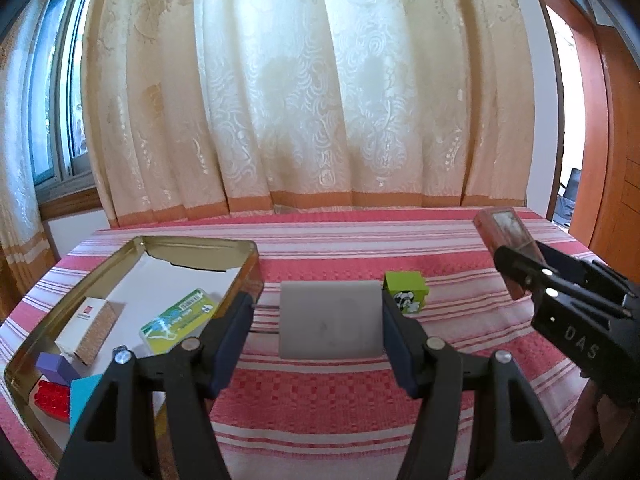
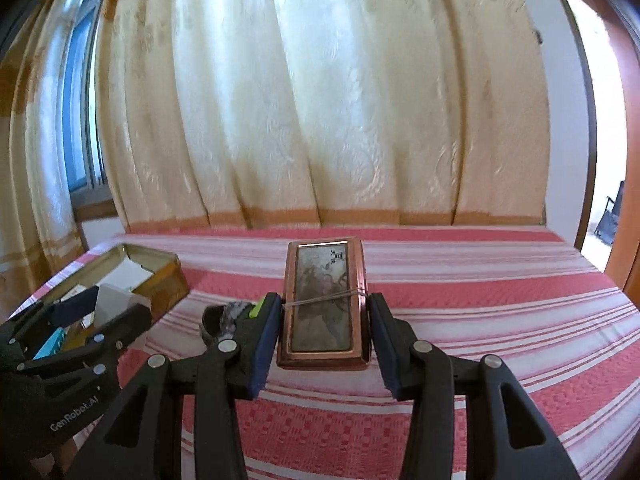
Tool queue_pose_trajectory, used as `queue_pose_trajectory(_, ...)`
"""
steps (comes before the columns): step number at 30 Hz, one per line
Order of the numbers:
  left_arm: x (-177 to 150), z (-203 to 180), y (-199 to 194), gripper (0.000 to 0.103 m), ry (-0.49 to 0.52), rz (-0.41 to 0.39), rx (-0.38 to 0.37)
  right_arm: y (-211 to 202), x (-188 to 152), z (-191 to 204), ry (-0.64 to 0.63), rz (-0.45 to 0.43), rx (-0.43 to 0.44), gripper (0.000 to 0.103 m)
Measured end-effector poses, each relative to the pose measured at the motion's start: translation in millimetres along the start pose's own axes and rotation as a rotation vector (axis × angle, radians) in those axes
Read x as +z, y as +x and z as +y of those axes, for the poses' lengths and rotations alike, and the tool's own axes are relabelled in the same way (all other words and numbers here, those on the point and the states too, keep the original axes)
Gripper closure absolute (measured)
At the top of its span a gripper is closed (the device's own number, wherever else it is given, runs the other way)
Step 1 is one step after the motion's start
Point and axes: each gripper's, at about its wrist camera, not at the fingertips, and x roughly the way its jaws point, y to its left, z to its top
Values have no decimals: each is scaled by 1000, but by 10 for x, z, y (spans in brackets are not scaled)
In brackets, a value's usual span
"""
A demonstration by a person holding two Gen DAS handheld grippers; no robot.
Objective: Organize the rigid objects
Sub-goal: 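Lift the white block with the left tool while the right tool lifts the picture box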
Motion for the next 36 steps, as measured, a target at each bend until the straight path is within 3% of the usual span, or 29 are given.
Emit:
queue_pose_trajectory(13, -36, 96, -170, 40, -30, -54, 10, -278, -59, 304, -51, -98, 20, 56)
queue_pose_trajectory(36, -94, 306, -288, 40, -68, -83, 20, -394, -106, 521, -45, -128, 63, 56)
